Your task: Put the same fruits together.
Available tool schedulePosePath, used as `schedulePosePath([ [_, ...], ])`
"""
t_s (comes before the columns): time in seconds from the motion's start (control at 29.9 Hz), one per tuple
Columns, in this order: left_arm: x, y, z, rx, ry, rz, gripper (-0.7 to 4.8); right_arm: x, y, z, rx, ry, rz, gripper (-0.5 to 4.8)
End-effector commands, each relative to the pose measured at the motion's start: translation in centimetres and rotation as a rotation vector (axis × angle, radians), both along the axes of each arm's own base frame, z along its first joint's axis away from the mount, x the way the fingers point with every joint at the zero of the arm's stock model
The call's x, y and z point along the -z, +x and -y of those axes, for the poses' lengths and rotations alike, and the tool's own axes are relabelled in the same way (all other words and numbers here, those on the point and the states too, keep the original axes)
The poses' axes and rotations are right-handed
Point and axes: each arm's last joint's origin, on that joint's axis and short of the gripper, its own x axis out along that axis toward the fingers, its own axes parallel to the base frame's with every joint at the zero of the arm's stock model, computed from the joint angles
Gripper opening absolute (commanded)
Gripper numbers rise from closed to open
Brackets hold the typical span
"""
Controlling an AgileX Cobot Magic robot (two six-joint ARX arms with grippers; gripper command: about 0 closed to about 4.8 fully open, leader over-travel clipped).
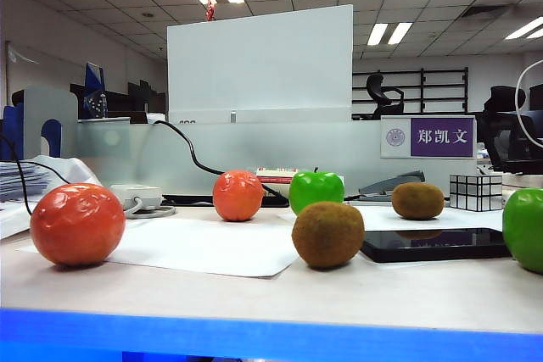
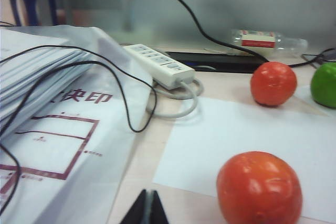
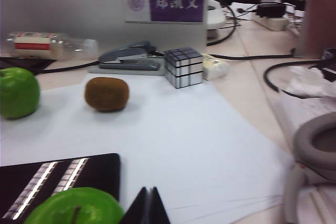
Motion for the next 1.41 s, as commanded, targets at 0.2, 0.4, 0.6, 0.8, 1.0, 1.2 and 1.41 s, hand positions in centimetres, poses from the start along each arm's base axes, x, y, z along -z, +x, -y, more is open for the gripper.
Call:
schedulePosePath([
  [0.2, -0.18, -0.02, 0.04, 0.015, -0.003, 0.015, -0.05, -0.04, 0.01, -0.15, -0.052, 0.004, 0.013, 0.0],
  [0.4, -0.18, -0.02, 0.04, 0.014, -0.003, 0.015, -0.05, -0.05, 0.02, -0.15, -0.051, 0.004, 0.013, 0.0],
  [0.6, -0.18, -0.03, 0.13, 0.042, -0.059, 0.006, -0.05, -0.06, 0.01, -0.27, -0.089, 0.06, 0.012, 0.0],
  [0.8, -0.07, -0.14, 0.54, 0.178, -0.205, -0.043, -0.05, -0.09, -0.04, -0.63, -0.203, 0.266, -0.007, 0.0],
  [1.0, 0.48, -0.29, 0.78, 0.258, -0.257, -0.121, -0.01, -0.13, -0.05, -0.69, -0.218, 0.346, -0.014, 0.0],
  [1.2, 0.69, -0.27, 0.77, 0.241, -0.294, -0.153, 4.79, -0.16, -0.05, -0.69, -0.214, 0.432, -0.021, 0.0],
  [1.41, 0.78, -0.2, 0.73, 0.226, -0.307, -0.167, 4.79, -0.44, -0.06, -0.78, -0.246, 0.49, -0.007, 1.54],
])
